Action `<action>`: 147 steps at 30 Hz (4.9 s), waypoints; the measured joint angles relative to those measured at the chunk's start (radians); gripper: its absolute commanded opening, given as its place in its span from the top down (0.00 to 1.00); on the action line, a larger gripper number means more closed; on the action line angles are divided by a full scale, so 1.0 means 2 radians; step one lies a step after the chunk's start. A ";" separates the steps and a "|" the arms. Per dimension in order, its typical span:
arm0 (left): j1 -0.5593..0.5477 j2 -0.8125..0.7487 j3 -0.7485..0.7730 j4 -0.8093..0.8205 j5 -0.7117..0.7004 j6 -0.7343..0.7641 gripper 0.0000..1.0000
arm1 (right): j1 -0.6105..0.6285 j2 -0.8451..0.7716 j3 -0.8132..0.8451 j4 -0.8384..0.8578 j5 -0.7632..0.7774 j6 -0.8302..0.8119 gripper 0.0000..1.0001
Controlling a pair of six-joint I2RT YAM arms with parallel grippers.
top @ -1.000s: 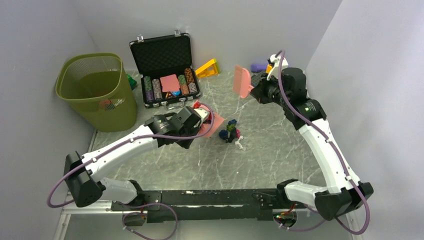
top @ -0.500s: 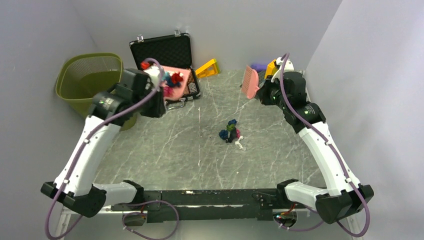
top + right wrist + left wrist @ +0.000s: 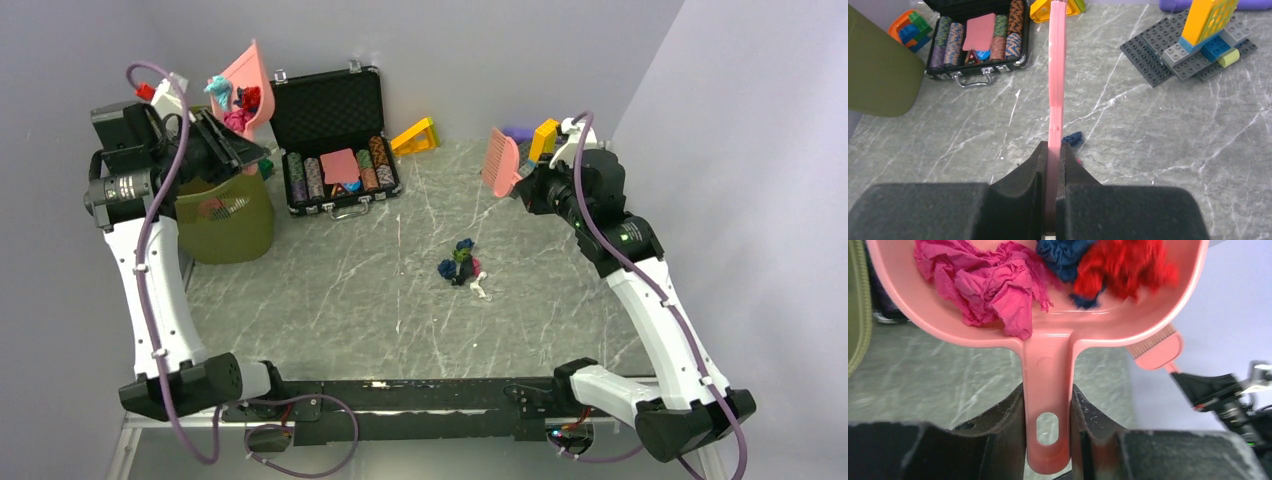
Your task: Sweep away the paper scraps from the table
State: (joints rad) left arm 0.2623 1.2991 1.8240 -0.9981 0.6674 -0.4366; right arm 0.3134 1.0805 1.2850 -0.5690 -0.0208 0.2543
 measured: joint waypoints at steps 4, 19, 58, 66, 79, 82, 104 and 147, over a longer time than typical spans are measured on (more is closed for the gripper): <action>0.072 -0.003 -0.125 0.142 0.116 -0.118 1.00 | 0.000 -0.014 -0.001 0.000 -0.006 0.000 1.00; 0.181 0.042 -0.441 0.955 0.206 -0.761 1.00 | 0.000 -0.017 -0.011 -0.002 -0.023 0.014 1.00; -0.463 0.179 -0.112 -0.033 -0.321 0.084 1.00 | 0.028 0.089 -0.042 -0.166 0.139 0.065 1.00; -0.551 0.216 -0.115 -0.105 -0.461 0.133 1.00 | 0.090 0.168 -0.043 -0.197 0.154 0.065 1.00; -0.554 0.228 -0.169 -0.110 -0.490 0.148 1.00 | 0.123 0.215 -0.042 -0.170 0.109 0.052 1.00; -0.554 0.246 -0.169 -0.109 -0.489 0.150 1.00 | 0.122 0.211 -0.038 -0.155 0.085 0.052 1.00; -0.562 0.258 -0.203 -0.093 -0.443 0.166 1.00 | 0.126 0.372 0.123 -0.226 0.201 -0.029 1.00; -0.513 0.249 -0.265 -0.025 -0.278 0.142 1.00 | 0.069 0.318 0.077 0.018 -0.059 -0.109 1.00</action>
State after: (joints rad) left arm -0.7643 1.7973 1.2942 -1.0477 0.1112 -0.1520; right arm 0.4515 1.7161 1.4387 -0.5339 -0.1390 0.0357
